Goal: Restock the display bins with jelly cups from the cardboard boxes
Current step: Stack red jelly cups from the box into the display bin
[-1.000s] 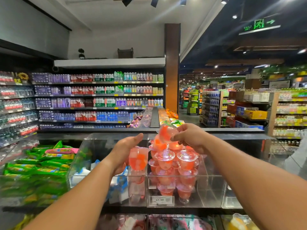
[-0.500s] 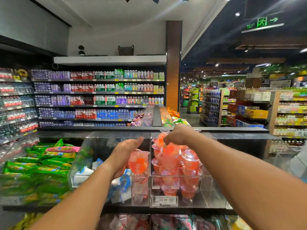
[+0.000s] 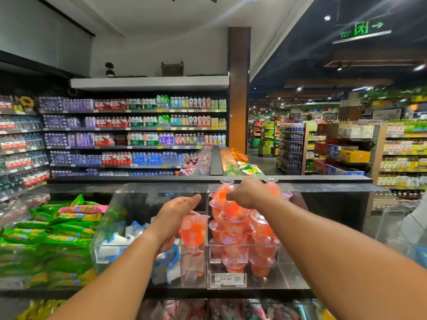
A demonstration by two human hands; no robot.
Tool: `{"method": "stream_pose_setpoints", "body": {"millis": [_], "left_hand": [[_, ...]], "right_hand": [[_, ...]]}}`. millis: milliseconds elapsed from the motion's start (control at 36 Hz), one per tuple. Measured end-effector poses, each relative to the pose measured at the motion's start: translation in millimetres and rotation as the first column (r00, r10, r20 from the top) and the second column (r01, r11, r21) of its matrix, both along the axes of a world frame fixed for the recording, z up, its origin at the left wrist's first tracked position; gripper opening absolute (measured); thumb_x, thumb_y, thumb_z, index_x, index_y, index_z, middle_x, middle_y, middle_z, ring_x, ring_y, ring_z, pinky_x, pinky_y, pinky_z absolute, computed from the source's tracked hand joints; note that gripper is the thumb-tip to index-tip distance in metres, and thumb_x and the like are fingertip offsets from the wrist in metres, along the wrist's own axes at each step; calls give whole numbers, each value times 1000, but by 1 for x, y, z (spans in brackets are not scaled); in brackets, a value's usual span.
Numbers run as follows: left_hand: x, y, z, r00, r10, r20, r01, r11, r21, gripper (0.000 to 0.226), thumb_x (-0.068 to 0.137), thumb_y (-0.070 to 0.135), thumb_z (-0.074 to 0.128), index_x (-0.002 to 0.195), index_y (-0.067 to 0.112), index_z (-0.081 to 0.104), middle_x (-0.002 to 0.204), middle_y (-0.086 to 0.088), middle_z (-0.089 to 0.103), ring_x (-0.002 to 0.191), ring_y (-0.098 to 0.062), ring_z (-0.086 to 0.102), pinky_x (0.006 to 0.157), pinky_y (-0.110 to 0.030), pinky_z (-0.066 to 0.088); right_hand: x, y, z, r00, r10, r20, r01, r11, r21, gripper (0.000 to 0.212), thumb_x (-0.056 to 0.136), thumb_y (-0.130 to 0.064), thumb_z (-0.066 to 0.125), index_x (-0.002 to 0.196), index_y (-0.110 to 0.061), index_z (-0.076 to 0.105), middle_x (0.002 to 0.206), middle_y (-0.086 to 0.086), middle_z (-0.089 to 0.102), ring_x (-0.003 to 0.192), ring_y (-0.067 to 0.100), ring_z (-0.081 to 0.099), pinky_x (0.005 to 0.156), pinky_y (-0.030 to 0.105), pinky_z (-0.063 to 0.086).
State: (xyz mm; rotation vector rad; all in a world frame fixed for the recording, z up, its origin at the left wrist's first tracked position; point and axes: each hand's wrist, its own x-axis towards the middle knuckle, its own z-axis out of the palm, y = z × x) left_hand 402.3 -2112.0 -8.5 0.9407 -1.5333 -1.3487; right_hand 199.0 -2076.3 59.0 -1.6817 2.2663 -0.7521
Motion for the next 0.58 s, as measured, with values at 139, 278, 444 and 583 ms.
{"method": "stream_pose_setpoints", "body": {"millis": [139,278,444,583], "left_hand": [[-4,-5,-1,1000,21,12,-21,1000,-17,60,76,62,71,110,13,63,98,-19,75,83,-35,73,65,-40,56],[-7,-6,1,1000,0,12,1,1000,-26,57,81,59,69,108,10,63,96,-20,75,77,-32,72,62,-38,56],[-12,-12,1,1000,10,2,-10,999,-42,65,76,64,72,112,11,62,96,-17,76,81,-33,72,71,-46,56],[-19,-13,10,998,58,-37,-59,998,-23,85,62,79,73,118,15,65,106,-11,75,95,-30,71,83,-47,56]], "right_hand": [[4,2,0,1000,7,-7,-7,1000,8,36,92,-41,68,104,-7,65,101,9,61,94,28,62,72,33,49],[5,3,-1,1000,8,-21,-7,1000,24,46,88,-45,73,112,-6,67,103,7,61,103,28,64,80,35,53],[5,7,1,994,14,-104,-8,999,53,46,88,-56,69,78,-14,53,100,5,56,105,28,62,82,36,52],[1,9,2,996,-8,-86,10,1000,23,86,83,-65,69,143,-9,44,148,13,42,130,33,48,105,42,46]]}}
